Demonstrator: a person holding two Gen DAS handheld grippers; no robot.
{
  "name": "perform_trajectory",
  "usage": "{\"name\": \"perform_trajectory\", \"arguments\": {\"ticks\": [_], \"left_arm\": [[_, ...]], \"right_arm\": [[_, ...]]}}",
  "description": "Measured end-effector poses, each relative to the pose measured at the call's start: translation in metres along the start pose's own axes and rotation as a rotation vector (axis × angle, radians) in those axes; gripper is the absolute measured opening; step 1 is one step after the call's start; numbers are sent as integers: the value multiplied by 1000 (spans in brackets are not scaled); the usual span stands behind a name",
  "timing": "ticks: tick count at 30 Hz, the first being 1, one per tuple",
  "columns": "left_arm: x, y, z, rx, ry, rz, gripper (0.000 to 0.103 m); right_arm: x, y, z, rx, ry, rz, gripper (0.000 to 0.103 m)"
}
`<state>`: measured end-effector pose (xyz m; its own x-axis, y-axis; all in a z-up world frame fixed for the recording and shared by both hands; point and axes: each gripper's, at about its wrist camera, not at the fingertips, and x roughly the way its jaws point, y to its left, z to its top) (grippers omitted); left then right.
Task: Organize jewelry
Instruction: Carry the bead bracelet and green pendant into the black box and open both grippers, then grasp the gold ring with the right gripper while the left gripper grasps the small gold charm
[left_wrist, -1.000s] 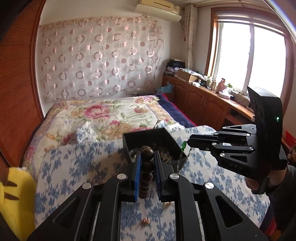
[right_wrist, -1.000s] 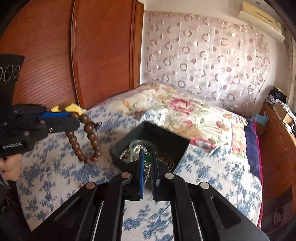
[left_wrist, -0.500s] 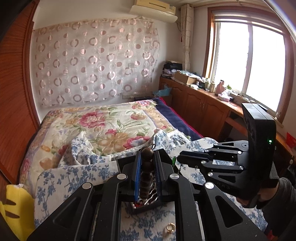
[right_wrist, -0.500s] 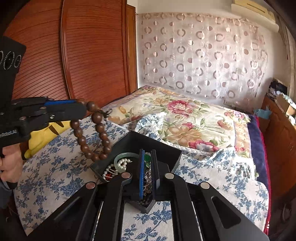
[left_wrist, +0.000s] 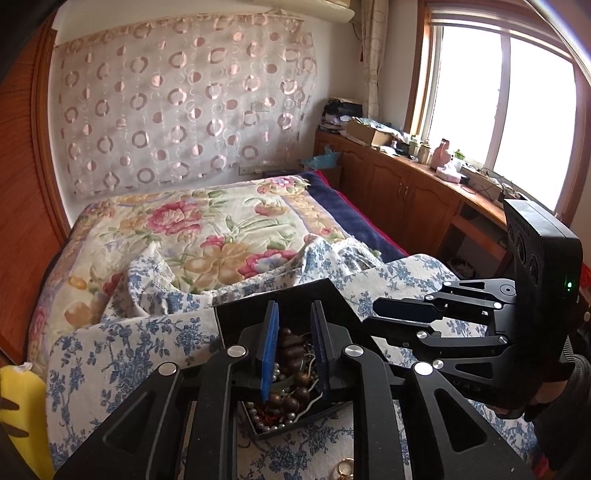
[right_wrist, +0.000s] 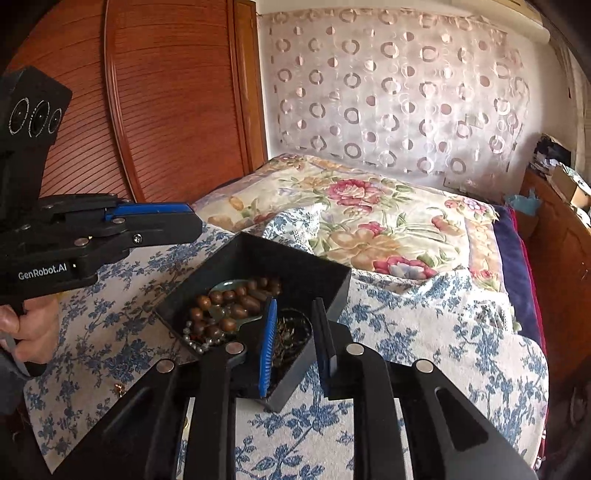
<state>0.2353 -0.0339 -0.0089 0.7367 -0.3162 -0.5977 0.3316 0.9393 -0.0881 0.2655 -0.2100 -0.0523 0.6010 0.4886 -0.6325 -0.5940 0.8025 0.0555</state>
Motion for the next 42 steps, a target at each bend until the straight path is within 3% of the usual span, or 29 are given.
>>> {"name": "perform_trajectory", "arguments": {"ticks": [23,27,36,42], "left_arm": [[-46,2,-64,-1,13,59,20],[-53,3,-77,-9,17,68,23],[-65,13,-113,-39,53,85,33],[-62,24,-141,-61,107,96,34]], "right_arm": [[-27,50,-43,-3,7,-1,22],[-28,60,-50,-11,15,5,35],[-12,85,-72,-42,93,36,35],[6,98,-80,-69,159,56,35]]}}
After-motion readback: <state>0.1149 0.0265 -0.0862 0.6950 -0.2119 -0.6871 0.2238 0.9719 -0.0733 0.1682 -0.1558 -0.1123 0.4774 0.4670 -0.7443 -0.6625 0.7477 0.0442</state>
